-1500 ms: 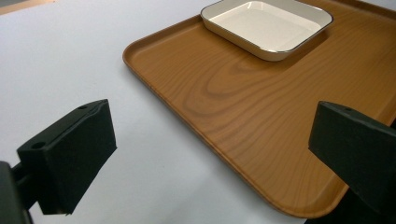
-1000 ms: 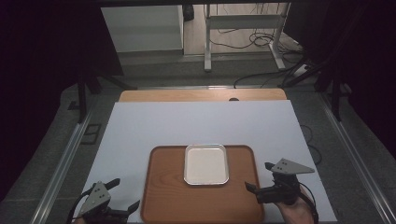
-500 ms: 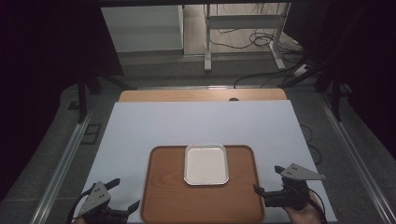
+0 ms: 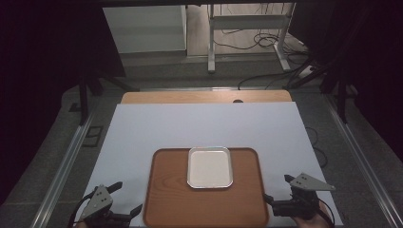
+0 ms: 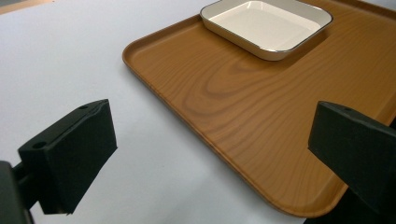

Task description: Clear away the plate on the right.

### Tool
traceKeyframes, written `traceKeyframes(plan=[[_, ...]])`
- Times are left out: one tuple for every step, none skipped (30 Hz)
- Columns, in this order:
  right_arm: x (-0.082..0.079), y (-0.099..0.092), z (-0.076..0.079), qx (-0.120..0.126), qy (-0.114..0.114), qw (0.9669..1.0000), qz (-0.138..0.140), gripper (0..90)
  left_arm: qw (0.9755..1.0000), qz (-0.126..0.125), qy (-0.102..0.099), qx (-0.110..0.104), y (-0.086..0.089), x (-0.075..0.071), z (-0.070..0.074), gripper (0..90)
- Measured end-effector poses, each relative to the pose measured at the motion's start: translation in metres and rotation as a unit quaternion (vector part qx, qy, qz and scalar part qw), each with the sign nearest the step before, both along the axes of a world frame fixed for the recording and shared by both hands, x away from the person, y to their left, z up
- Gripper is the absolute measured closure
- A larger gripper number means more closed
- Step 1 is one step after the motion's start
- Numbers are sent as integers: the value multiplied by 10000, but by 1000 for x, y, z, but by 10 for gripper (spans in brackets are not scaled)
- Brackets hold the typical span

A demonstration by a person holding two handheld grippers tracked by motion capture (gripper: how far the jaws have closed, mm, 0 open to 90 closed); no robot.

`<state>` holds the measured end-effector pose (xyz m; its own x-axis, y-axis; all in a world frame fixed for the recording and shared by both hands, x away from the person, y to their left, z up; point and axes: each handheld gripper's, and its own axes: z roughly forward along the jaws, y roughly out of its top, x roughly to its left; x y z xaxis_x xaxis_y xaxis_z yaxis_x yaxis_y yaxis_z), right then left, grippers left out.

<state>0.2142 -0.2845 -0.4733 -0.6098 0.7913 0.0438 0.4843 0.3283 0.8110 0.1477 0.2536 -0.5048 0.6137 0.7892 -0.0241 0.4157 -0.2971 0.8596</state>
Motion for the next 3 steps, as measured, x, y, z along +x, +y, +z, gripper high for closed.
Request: traceKeyframes(plan=[[0, 0, 0, -27, 8, 10000, -2, 0, 10000, 0, 3, 0, 0, 0, 0, 6], [1, 1, 0, -59, -32, 10000, 5, 0, 10000, 1, 4, -4, 0, 0, 0, 6], [1, 1, 0, -59, -32, 10000, 5, 0, 10000, 8, 10, -2, 0, 0, 0, 6]])
